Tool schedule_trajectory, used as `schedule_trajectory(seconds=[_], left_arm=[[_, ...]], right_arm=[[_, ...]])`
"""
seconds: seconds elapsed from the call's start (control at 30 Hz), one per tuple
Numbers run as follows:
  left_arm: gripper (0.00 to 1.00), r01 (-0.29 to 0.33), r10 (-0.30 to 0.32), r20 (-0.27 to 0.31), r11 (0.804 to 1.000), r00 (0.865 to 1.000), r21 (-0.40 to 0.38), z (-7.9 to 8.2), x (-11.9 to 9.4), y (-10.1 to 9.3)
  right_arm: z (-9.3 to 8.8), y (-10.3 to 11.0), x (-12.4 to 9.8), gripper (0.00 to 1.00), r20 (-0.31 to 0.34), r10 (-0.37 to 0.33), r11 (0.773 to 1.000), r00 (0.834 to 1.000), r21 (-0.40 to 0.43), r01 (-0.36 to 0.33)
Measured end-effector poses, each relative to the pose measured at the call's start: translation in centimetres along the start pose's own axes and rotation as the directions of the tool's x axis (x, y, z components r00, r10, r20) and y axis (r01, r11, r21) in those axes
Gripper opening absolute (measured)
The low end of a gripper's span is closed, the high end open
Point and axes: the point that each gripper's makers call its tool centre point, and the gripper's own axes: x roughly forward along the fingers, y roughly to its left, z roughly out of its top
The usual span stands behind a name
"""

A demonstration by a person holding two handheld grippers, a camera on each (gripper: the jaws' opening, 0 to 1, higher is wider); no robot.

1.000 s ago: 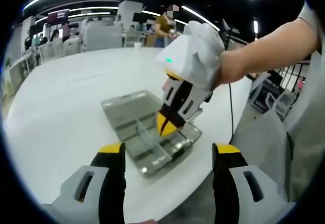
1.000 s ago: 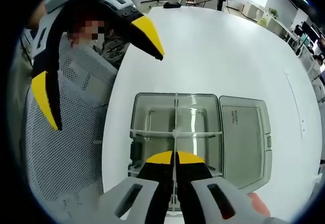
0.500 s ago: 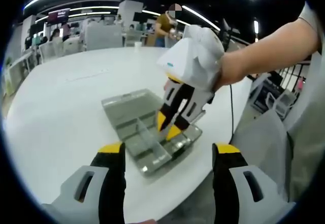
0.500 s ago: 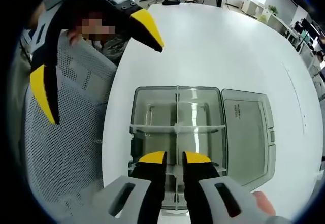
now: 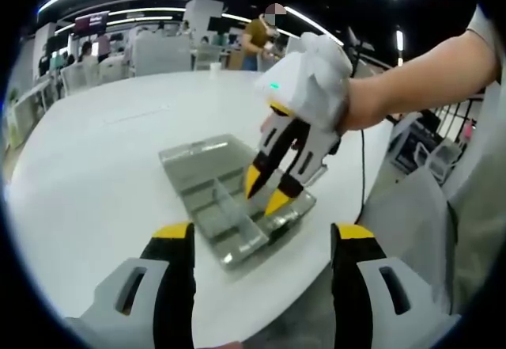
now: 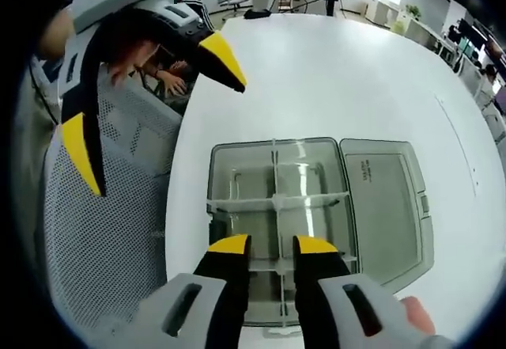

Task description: Insert the divider into the dual guide fixture by aligning both edges with the guide slots and pushing it downward to the bottom, including one-sided entry, uneven engagement, binding, and posture correction.

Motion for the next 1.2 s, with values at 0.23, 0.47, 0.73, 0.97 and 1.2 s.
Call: schedule_trajectory(seconds=[0.23, 0.47, 0.73, 0.97, 1.2], left_arm=[[0.68, -0.001, 0.001, -0.007, 1.0, 1.0, 0.004, -0.2, -0.1, 0.1], [0.69, 0.001, -0.001, -0.015, 1.0, 1.0, 0.01, -0.2, -0.2, 0.1], [0.69, 0.003, -0.003, -0.026, 1.0, 1.0, 0.011, -0.5, -0.2, 0.2], [0.69, 0.005, -0.005, -0.036, 1.0, 0.999, 0.007, -0.8, -0.3, 0.2], [0.69, 0.006, -0.006, -0.053, 1.0, 0.999, 0.003, -1.3, -0.4, 0.3]], right_arm=[[0.3, -0.1, -0.6, 0.23, 0.05, 0.002, 0.998, 0.999, 0.063, -0.005], [0.3, -0.1, -1.0, 0.23, 0.098, 0.004, 0.993, 0.995, 0.114, -0.015], [0.2, 0.0, -1.7, 0.27, 0.13, -0.021, 0.988, 0.991, 0.152, 0.001], [0.2, 0.5, -2.1, 0.29, 0.183, -0.031, 0.977, 0.983, 0.213, -0.009], [-0.3, 1.1, -2.4, 0.33, 0.208, -0.048, 0.968, 0.977, 0.252, -0.006]])
